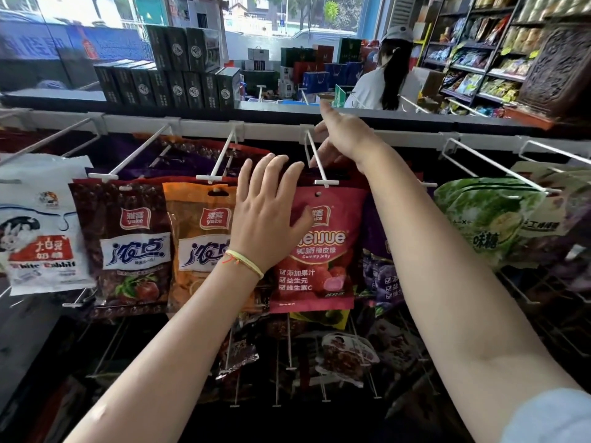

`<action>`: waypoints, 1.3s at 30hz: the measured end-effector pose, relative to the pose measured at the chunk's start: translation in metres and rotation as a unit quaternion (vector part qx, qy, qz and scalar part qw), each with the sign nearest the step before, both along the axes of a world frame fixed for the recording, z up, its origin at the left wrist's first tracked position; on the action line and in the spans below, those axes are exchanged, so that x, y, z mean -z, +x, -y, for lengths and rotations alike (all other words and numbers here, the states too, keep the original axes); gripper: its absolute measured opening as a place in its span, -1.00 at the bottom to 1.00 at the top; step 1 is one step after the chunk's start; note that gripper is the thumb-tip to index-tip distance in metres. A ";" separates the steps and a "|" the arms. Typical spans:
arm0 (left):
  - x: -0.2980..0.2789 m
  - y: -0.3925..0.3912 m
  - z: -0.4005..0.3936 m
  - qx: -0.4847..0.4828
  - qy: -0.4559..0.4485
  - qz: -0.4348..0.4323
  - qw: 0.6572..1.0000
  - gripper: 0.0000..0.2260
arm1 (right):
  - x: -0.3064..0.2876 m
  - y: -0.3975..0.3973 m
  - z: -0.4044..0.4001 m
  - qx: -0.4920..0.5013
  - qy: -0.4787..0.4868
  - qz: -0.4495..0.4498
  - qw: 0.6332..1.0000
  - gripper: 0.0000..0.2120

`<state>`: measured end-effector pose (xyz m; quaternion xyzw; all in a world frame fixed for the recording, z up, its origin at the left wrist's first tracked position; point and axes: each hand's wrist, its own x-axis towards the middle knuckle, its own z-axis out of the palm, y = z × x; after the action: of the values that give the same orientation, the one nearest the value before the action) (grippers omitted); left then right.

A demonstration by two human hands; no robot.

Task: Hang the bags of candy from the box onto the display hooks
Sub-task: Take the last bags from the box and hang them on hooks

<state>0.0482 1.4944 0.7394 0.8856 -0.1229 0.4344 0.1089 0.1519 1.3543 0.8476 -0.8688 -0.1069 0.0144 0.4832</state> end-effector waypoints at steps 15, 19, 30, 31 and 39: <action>0.094 -0.052 0.034 -0.011 0.054 -0.006 0.998 -0.46 | 0.142 -0.119 0.020 0.110 -0.111 0.441 0.884 -0.77; 0.085 -0.054 0.014 -0.071 -0.040 0.072 0.994 -0.50 | 0.159 -0.141 0.018 0.139 -0.126 0.476 0.859 -0.79; 0.068 -0.052 0.028 0.004 -0.027 0.054 0.998 -0.50 | 0.148 -0.135 0.068 0.303 -0.083 0.415 0.854 -0.52; 0.067 -0.051 0.034 0.016 -0.020 0.047 0.999 -0.51 | 0.145 -0.130 0.082 0.314 -0.064 0.365 0.874 -0.45; 0.063 -0.033 0.072 0.049 0.023 -0.017 0.998 -0.52 | 0.115 -0.111 0.141 0.219 0.037 0.076 0.972 -0.17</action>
<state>0.0149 1.4222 0.6765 0.8881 -0.1744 0.4103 0.1121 0.0409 1.2136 0.7322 -0.8512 0.0490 -0.1616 0.4969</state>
